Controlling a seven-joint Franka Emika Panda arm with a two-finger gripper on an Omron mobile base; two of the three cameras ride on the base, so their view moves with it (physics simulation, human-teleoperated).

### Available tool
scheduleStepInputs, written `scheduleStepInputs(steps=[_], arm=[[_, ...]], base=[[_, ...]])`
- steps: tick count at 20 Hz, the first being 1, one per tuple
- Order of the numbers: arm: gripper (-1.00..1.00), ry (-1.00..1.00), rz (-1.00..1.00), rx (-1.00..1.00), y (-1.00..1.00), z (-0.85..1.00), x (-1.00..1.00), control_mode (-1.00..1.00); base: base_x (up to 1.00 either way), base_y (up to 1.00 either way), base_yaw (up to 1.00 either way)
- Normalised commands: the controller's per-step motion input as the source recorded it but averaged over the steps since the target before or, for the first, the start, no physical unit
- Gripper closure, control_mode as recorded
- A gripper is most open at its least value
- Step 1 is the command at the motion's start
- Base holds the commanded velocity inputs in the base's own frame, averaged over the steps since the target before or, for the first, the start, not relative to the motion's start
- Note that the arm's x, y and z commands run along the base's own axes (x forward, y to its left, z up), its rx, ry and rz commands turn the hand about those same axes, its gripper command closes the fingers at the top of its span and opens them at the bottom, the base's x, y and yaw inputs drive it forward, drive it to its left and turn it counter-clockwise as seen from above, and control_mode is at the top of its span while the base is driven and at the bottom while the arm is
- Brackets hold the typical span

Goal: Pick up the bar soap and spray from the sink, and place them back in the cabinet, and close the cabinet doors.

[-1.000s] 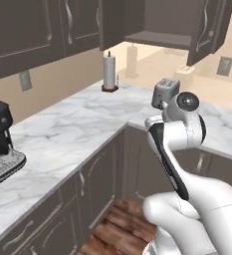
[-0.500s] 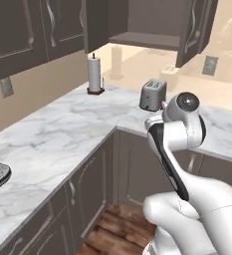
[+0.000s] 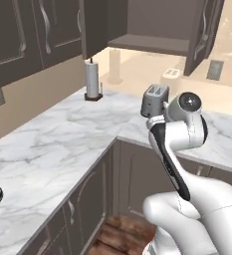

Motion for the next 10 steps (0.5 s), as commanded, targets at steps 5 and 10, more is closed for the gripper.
scheduleStepInputs(steps=[5,10], arm=[[1.0,0.0,0.0,0.0,0.0,0.0,0.0,1.0],[1.0,0.0,0.0,0.0,0.0,0.0,0.0,1.0]], base=[[0.7,0.1,0.0],[0.7,0.0,0.0]])
